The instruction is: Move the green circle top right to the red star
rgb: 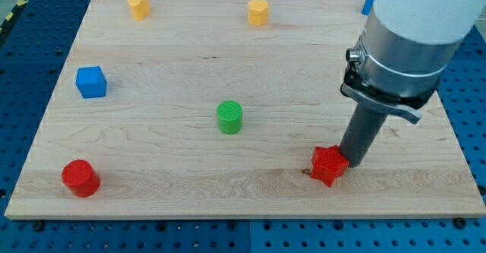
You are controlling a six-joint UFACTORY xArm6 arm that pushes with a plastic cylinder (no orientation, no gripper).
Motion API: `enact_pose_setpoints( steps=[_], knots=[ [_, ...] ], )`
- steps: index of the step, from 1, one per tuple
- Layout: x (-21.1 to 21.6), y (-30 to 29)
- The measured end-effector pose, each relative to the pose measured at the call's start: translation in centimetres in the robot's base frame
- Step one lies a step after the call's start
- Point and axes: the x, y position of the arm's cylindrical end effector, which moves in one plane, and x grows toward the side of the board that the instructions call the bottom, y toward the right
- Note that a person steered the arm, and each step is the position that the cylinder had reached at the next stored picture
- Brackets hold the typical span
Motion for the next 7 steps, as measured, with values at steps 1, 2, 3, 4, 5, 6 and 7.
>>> enact_pose_setpoints(
  steps=[1, 2, 3, 4, 5, 6, 7],
  knots=[
    [-1.9, -0.3],
    [-2.4, -0.3],
    [-1.7, -0.5],
    [-1.1, -1.9],
    [-0.1, -3.2],
    [0.8, -3.4],
    [0.8, -3.4]
  ],
)
